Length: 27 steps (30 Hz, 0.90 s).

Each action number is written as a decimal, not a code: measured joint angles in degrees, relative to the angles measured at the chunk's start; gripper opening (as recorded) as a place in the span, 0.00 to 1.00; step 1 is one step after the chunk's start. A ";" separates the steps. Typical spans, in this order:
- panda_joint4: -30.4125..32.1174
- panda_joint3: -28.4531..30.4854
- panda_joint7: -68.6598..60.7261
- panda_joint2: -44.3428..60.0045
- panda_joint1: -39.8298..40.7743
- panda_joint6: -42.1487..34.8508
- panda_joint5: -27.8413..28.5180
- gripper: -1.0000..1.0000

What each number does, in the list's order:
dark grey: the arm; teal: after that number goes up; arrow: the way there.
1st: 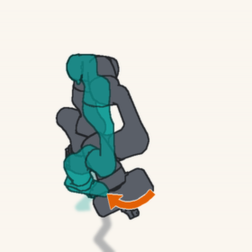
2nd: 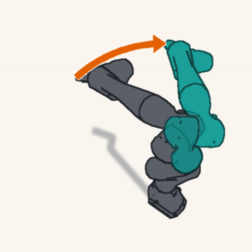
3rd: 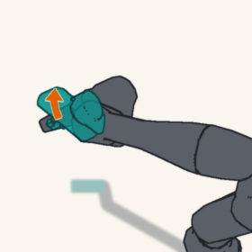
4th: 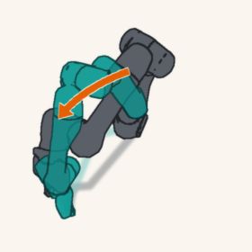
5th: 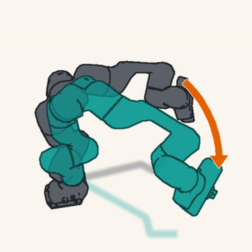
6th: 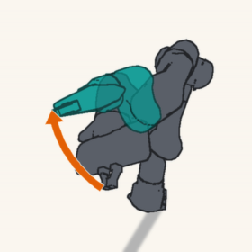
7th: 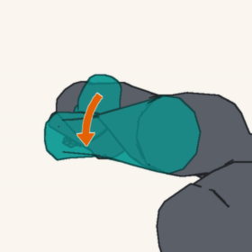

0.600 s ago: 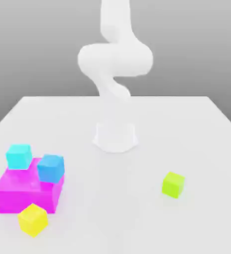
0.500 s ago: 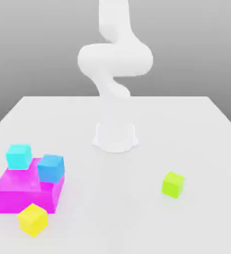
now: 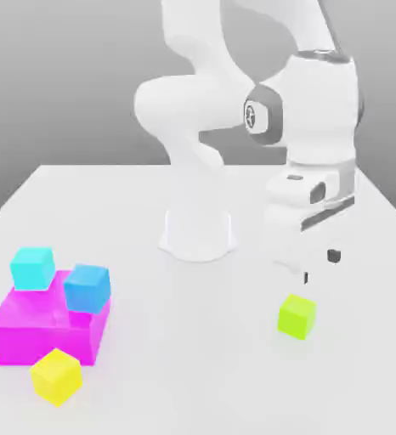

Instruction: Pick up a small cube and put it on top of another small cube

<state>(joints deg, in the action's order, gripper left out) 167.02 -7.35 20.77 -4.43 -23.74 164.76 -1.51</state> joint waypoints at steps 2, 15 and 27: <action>0.47 0.25 1.03 5.35 -1.49 4.18 2.64 0.50; -1.35 6.95 4.48 18.02 -6.60 14.46 7.66 0.00; -0.49 8.51 -0.57 -2.47 3.30 -4.61 3.49 0.00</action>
<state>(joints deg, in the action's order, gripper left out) 166.53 1.16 20.20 -6.90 -20.44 160.15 1.98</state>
